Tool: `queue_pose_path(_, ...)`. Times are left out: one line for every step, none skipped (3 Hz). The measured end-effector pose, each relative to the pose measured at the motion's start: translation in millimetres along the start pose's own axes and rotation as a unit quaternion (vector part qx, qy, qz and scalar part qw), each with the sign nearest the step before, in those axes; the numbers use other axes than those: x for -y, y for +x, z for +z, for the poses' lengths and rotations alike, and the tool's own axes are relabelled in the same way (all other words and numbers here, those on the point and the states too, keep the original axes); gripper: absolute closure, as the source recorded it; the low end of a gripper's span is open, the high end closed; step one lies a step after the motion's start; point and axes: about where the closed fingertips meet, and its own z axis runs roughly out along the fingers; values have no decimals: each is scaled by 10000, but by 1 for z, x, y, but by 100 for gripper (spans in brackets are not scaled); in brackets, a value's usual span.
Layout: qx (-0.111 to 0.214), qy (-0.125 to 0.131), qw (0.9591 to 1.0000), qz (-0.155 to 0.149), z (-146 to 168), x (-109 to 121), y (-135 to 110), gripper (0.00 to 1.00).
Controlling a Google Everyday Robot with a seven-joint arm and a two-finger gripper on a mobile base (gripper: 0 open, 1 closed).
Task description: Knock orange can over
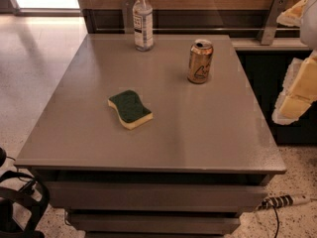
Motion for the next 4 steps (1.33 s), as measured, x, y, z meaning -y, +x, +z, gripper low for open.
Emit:
queue_pose_path(0,0,10000,0,0,0,0,0)
queue_pose_path(398,162,9984,368,6,20,6,0)
queue_pose_path(1069,389,9890,940,25,51,20,0)
queue_pose_path(2092,675,9639,1501,60,93,28,0)
